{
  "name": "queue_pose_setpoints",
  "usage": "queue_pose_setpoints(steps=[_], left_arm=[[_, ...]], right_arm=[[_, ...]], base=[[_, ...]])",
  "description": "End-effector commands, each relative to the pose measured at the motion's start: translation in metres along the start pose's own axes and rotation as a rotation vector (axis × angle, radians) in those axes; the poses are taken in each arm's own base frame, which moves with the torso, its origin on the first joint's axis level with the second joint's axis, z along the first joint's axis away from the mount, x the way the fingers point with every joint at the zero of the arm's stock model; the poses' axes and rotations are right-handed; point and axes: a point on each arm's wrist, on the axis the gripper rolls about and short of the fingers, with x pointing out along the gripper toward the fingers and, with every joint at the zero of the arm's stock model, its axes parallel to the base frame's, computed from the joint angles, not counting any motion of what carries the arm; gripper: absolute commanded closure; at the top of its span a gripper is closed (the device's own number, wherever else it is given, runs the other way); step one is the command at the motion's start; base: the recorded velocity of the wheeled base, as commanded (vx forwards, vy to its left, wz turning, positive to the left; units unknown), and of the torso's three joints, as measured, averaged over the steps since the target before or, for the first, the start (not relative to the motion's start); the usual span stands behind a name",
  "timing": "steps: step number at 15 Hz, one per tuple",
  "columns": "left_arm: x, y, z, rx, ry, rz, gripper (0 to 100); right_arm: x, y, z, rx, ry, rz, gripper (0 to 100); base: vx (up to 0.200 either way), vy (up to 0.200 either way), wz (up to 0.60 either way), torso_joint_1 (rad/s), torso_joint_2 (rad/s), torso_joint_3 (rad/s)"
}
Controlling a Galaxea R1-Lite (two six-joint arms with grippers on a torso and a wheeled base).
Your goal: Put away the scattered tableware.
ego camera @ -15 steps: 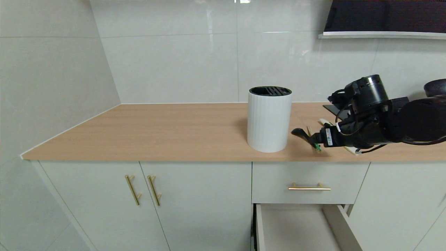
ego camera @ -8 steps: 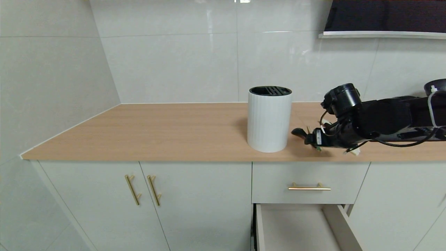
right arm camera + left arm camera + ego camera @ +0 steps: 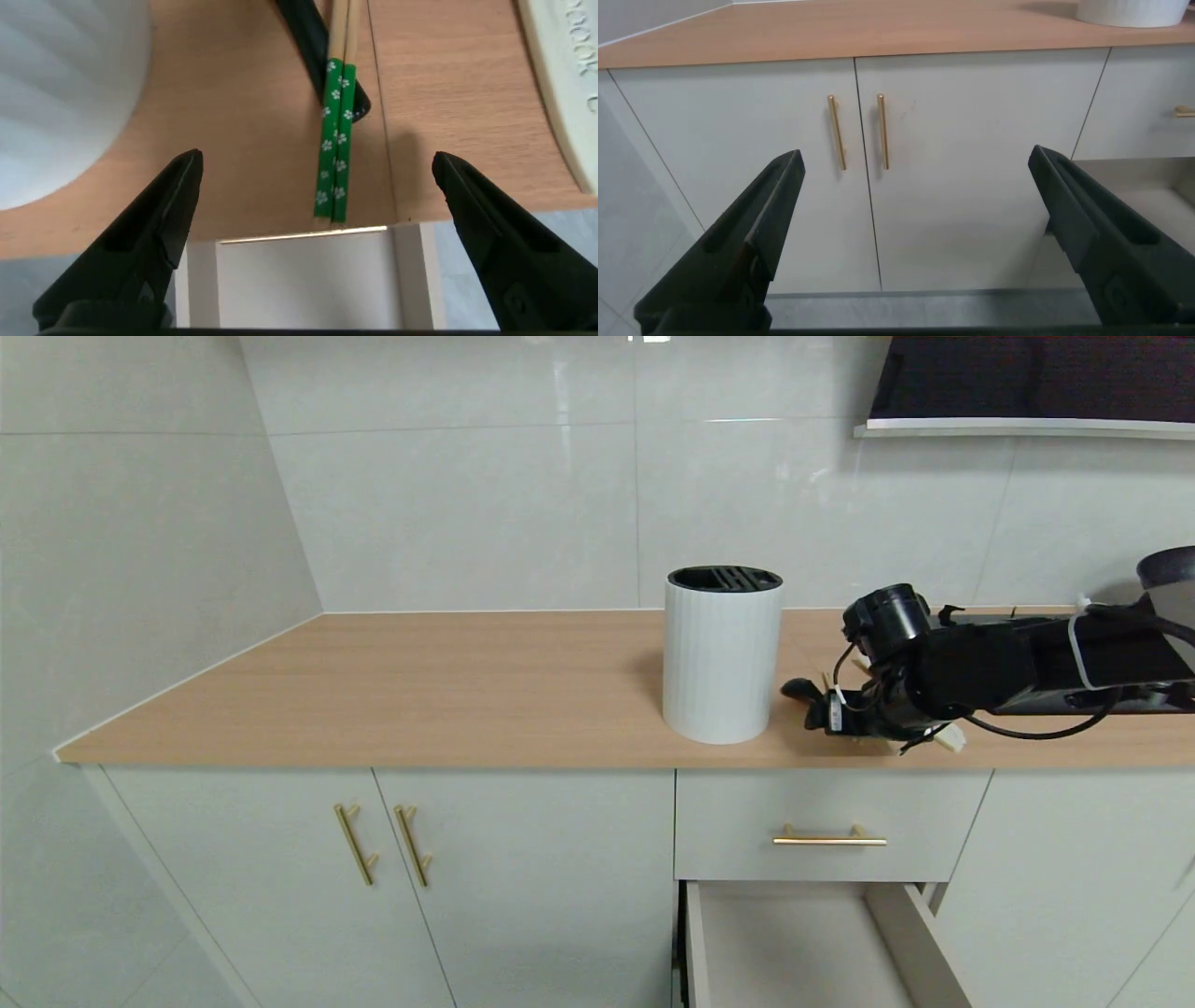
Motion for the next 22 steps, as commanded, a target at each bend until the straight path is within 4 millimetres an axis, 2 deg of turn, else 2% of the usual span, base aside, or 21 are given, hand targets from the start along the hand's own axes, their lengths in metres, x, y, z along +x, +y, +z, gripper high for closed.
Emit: queue_pose_setpoints(steps=[1, 3, 4, 9, 13, 17, 19, 22], left_arm=[[0.0, 0.0, 0.0, 0.0, 0.0, 0.001, 0], [0.0, 0.0, 0.0, 0.0, 0.0, 0.001, 0], [0.0, 0.0, 0.0, 0.0, 0.0, 0.001, 0], [0.0, 0.0, 0.0, 0.0, 0.0, 0.001, 0], [0.0, 0.0, 0.0, 0.0, 0.0, 0.001, 0], [0.0, 0.0, 0.0, 0.0, 0.0, 0.001, 0], [0.0, 0.0, 0.0, 0.0, 0.0, 0.001, 0], [0.0, 0.0, 0.0, 0.0, 0.0, 0.001, 0]], right_arm=[[0.004, 0.001, -0.002, -0.003, 0.009, -0.003, 0], [0.007, 0.001, -0.003, -0.004, 0.014, -0.006, 0], [0.007, 0.001, -0.003, -0.005, 0.016, -0.006, 100], [0.007, -0.001, -0.003, -0.004, 0.014, -0.01, 100], [-0.016, -0.007, 0.008, 0.013, -0.038, -0.029, 100], [-0.035, -0.012, 0.008, 0.029, -0.056, -0.02, 100], [-0.064, -0.02, 0.006, 0.031, -0.079, -0.002, 100], [-0.13, -0.044, -0.001, 0.059, -0.149, 0.043, 100]], base=[[0.0, 0.0, 0.0, 0.0, 0.0, 0.0], [0.0, 0.0, 0.0, 0.0, 0.0, 0.0], [0.0, 0.0, 0.0, 0.0, 0.0, 0.0], [0.0, 0.0, 0.0, 0.0, 0.0, 0.0], [0.0, 0.0, 0.0, 0.0, 0.0, 0.0], [0.0, 0.0, 0.0, 0.0, 0.0, 0.0], [0.0, 0.0, 0.0, 0.0, 0.0, 0.0], [0.0, 0.0, 0.0, 0.0, 0.0, 0.0]])
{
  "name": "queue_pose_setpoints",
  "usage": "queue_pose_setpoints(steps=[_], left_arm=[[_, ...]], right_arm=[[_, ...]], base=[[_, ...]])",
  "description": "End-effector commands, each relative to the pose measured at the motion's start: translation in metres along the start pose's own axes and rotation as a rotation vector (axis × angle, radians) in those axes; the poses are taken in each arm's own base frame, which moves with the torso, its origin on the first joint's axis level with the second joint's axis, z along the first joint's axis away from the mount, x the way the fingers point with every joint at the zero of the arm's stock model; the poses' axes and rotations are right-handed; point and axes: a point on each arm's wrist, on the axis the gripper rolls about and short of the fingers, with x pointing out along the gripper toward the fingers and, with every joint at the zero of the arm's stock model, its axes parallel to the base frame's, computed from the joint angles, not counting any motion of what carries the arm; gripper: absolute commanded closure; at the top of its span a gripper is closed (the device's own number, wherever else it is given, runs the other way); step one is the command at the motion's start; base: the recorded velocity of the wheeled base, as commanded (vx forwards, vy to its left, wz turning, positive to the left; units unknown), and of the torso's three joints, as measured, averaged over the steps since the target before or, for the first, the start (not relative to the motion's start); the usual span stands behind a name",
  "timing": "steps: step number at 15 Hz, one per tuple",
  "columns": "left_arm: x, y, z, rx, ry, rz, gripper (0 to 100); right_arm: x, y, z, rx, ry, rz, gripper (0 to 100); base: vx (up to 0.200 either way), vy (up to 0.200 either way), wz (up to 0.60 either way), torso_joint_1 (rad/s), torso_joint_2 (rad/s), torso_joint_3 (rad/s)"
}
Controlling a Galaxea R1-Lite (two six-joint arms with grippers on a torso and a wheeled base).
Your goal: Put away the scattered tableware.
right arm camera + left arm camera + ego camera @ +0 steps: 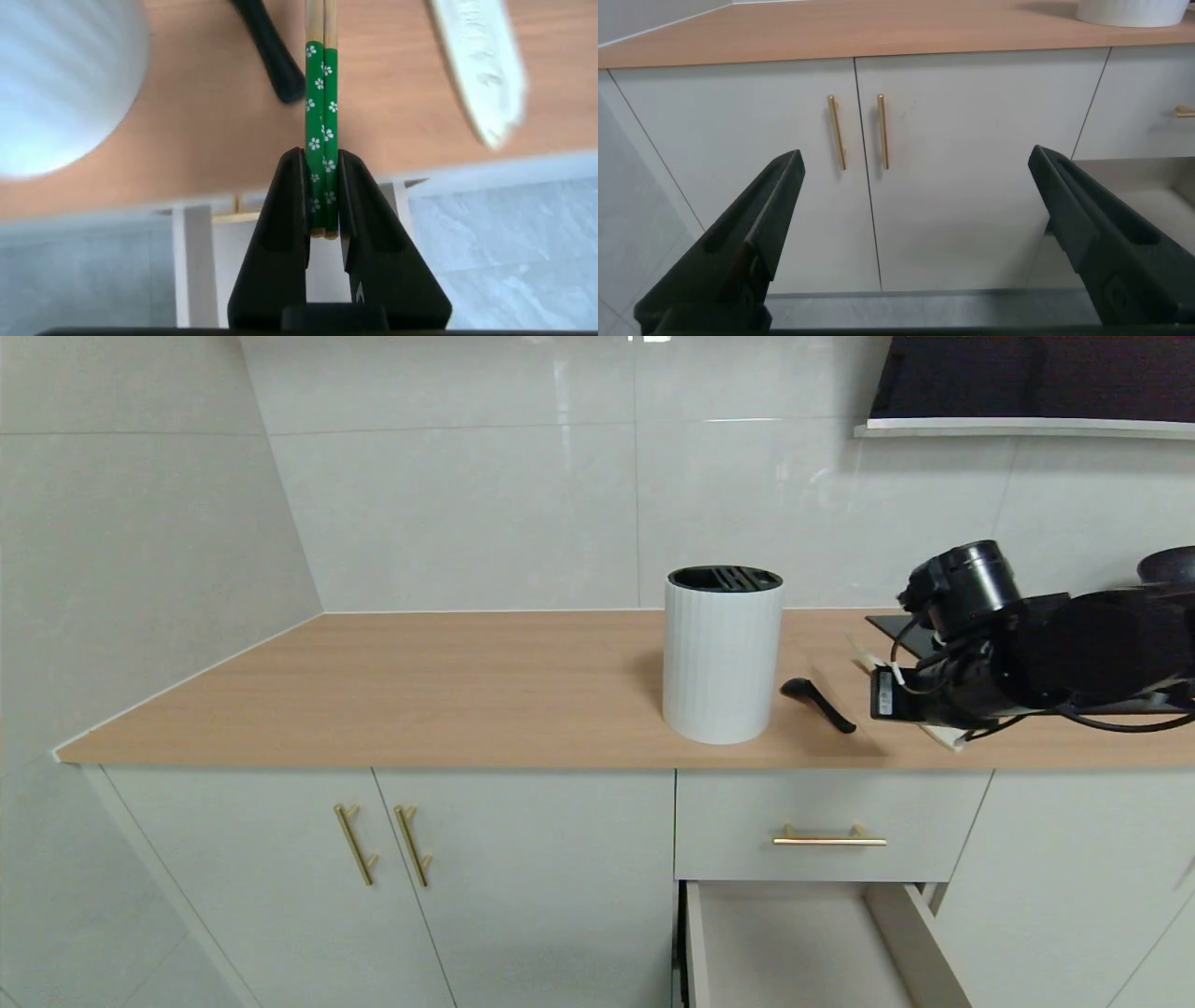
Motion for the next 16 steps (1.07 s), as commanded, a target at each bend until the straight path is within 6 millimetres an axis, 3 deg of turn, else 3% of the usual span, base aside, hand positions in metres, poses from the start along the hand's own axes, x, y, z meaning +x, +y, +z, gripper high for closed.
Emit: queue_pose_setpoints(steps=[1, 4, 5, 6, 7, 9, 16], left_arm=[[0.0, 0.0, 0.0, 0.0, 0.0, 0.001, 0], [0.0, 0.0, 0.0, 0.0, 0.0, 0.001, 0], [0.0, 0.0, 0.0, 0.0, 0.0, 0.001, 0], [0.0, 0.0, 0.0, 0.0, 0.0, 0.001, 0], [0.0, 0.0, 0.0, 0.0, 0.0, 0.001, 0], [0.0, 0.0, 0.0, 0.0, 0.0, 0.001, 0], [0.0, 0.0, 0.0, 0.0, 0.0, 0.001, 0]], right_arm=[[-0.074, -0.026, -0.003, 0.03, -0.077, 0.062, 100], [-0.121, -0.043, -0.026, 0.01, -0.009, 0.231, 100], [-0.153, -0.054, -0.039, -0.006, 0.042, 0.34, 100], [-0.171, -0.061, -0.047, -0.015, 0.063, 0.404, 100], [-0.18, -0.066, -0.053, -0.02, 0.07, 0.448, 100], [-0.182, -0.069, -0.062, -0.058, 0.076, 0.463, 100], [-0.155, -0.059, -0.076, -0.13, 0.141, 0.462, 100]], base=[[0.0, 0.0, 0.0, 0.0, 0.0, 0.0], [0.0, 0.0, 0.0, 0.0, 0.0, 0.0], [0.0, 0.0, 0.0, 0.0, 0.0, 0.0], [0.0, 0.0, 0.0, 0.0, 0.0, 0.0], [0.0, 0.0, 0.0, 0.0, 0.0, 0.0], [0.0, 0.0, 0.0, 0.0, 0.0, 0.0], [0.0, 0.0, 0.0, 0.0, 0.0, 0.0]])
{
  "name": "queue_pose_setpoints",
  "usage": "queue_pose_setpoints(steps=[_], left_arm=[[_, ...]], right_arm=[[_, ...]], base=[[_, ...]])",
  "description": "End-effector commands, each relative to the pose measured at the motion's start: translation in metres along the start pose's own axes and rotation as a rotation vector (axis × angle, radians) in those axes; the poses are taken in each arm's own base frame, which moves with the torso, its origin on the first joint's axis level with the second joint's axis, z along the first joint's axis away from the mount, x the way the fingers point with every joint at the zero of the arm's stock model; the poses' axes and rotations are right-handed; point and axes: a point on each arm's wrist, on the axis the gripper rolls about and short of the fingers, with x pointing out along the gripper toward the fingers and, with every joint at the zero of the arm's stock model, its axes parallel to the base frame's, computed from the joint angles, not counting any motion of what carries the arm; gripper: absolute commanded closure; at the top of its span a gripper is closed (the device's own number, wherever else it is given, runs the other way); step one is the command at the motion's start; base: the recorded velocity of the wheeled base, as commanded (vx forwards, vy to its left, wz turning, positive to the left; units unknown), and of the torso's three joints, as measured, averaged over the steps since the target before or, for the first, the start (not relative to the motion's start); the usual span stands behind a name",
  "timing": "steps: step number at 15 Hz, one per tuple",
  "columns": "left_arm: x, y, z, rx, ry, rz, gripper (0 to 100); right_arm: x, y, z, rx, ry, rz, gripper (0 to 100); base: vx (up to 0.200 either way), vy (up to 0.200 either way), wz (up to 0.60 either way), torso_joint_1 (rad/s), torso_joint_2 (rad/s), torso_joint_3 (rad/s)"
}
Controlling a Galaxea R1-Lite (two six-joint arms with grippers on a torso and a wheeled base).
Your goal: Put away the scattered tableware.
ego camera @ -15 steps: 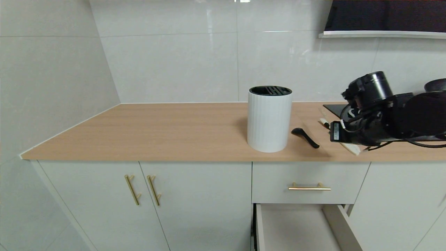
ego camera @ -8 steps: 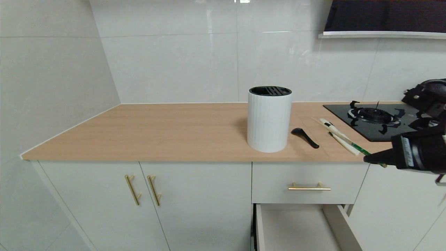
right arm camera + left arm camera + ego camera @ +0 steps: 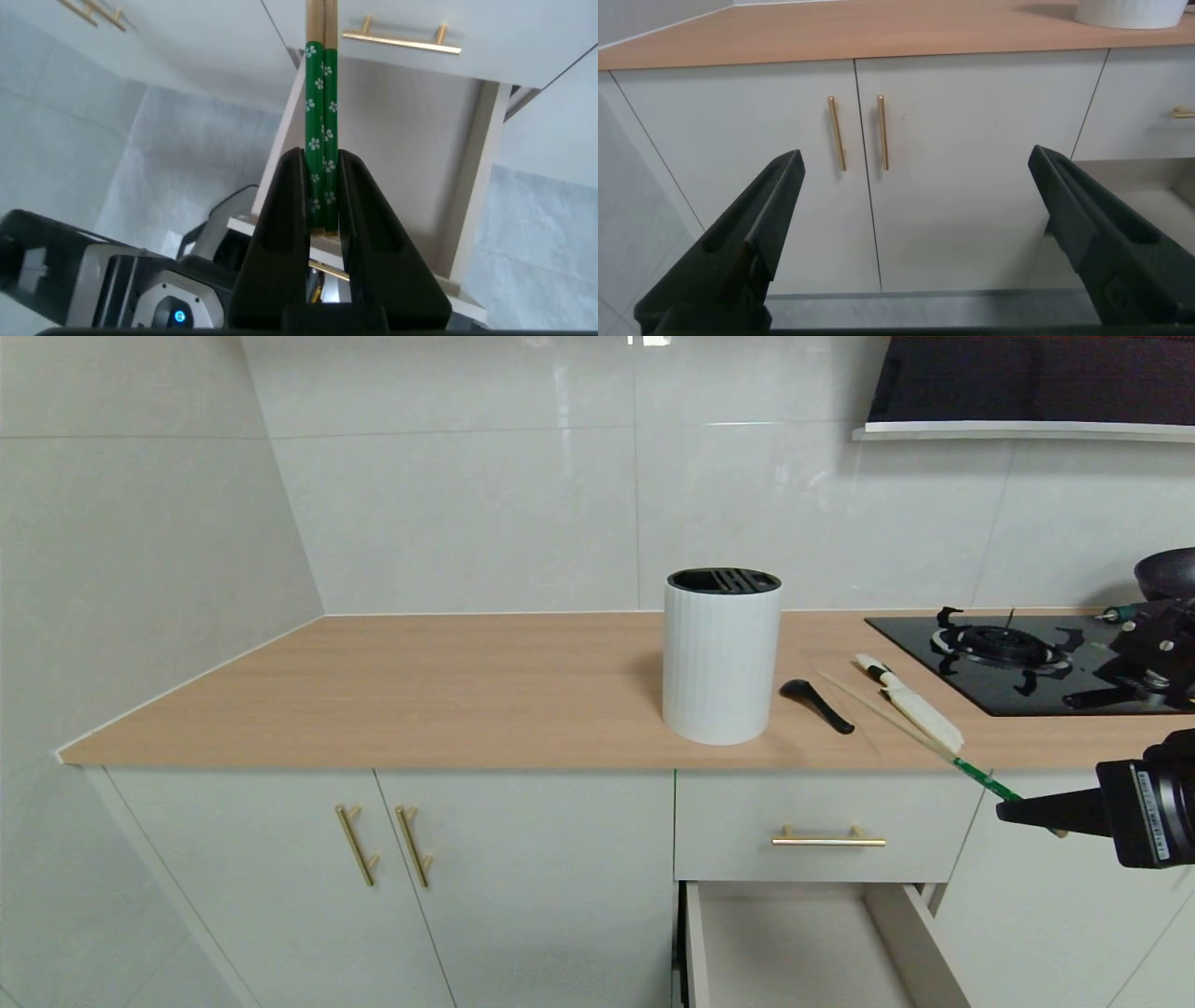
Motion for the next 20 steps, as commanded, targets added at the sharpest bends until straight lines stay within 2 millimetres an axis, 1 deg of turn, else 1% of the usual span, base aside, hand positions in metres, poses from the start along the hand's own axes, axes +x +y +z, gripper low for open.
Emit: queue_pose_setpoints(steps=[1, 4, 6, 14, 20], left_arm=[[0.0, 0.0, 0.0, 0.0, 0.0, 0.001, 0], [0.0, 0.0, 0.0, 0.0, 0.0, 0.001, 0], [0.0, 0.0, 0.0, 0.0, 0.0, 0.001, 0], [0.0, 0.0, 0.0, 0.0, 0.0, 0.001, 0], [0.0, 0.0, 0.0, 0.0, 0.0, 0.001, 0]], right_arm=[[0.008, 0.003, -0.005, -0.016, 0.038, 0.015, 100], [0.017, 0.003, -0.007, -0.017, 0.056, 0.014, 100], [0.017, 0.005, -0.009, -0.024, 0.063, 0.02, 100], [0.022, 0.009, -0.02, -0.088, 0.109, 0.041, 100], [0.027, 0.009, -0.022, -0.092, 0.131, 0.04, 100]], base=[[0.0, 0.0, 0.0, 0.0, 0.0, 0.0], [0.0, 0.0, 0.0, 0.0, 0.0, 0.0], [0.0, 0.0, 0.0, -0.105, 0.26, 0.146], [0.0, 0.0, 0.0, -0.174, 0.45, 0.272], [0.0, 0.0, 0.0, -0.142, 0.45, 0.305]])
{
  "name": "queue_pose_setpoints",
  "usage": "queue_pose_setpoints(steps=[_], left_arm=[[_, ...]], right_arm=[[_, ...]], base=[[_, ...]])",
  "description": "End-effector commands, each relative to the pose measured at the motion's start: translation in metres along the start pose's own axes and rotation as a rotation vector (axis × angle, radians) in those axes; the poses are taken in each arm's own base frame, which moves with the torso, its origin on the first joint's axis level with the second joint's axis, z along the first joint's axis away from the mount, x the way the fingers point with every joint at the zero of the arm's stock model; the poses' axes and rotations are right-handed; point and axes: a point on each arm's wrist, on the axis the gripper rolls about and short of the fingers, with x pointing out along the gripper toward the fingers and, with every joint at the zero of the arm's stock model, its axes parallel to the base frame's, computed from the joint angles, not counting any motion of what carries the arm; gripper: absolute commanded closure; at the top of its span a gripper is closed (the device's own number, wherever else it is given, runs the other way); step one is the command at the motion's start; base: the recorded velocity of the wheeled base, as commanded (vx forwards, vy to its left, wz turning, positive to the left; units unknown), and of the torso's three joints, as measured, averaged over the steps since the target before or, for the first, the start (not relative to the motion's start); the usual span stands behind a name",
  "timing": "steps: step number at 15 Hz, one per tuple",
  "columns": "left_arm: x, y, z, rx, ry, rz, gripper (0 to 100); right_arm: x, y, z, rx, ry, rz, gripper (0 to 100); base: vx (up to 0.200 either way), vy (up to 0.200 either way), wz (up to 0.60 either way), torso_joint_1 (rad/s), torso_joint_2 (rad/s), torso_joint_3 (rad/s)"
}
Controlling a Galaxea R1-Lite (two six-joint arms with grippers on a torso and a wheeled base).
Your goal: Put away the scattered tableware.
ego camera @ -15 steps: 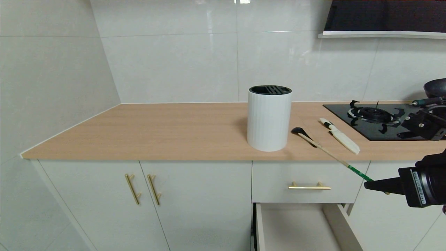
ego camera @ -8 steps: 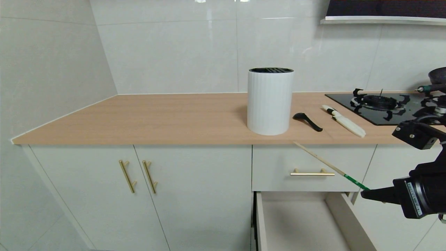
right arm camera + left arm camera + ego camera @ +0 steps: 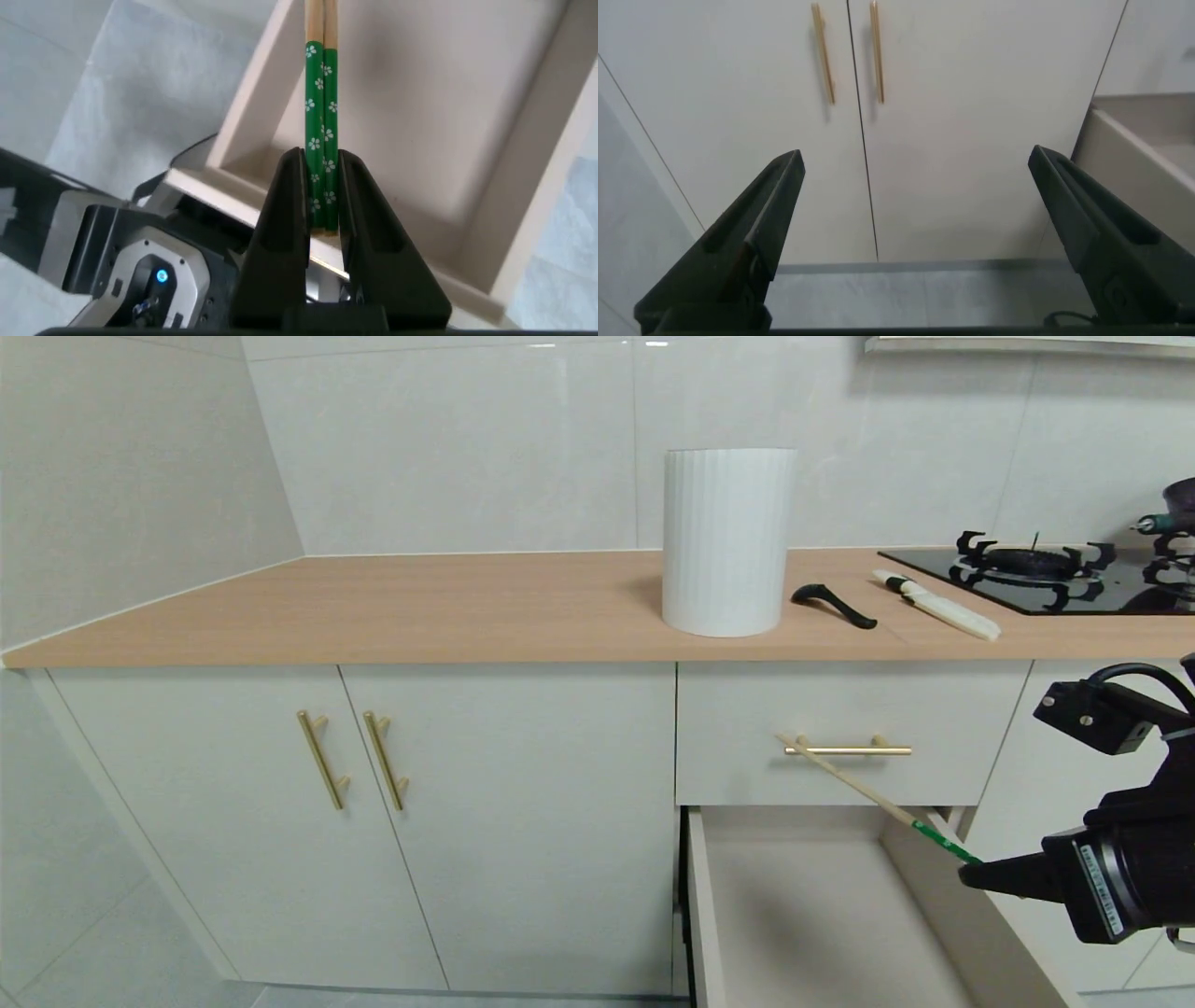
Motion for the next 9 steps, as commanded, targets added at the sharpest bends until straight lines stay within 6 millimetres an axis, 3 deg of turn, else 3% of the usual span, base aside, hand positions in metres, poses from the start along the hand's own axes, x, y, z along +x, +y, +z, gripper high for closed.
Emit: queue_pose_setpoints(steps=[1, 7, 9], left_arm=[[0.0, 0.0, 0.0, 0.0, 0.0, 0.001, 0], [0.0, 0.0, 0.0, 0.0, 0.0, 0.001, 0], [0.0, 0.0, 0.0, 0.0, 0.0, 0.001, 0]], right_arm=[[0.005, 0.0, 0.0, 0.002, 0.02, -0.003, 100], [0.014, -0.001, 0.0, 0.005, 0.049, -0.009, 100], [0.027, -0.002, 0.0, 0.006, 0.099, -0.015, 100]], base=[[0.0, 0.0, 0.0, -0.08, 0.33, 0.246], [0.0, 0.0, 0.0, -0.015, 0.06, 0.035], [0.0, 0.0, 0.0, 0.0, 0.0, 0.0]])
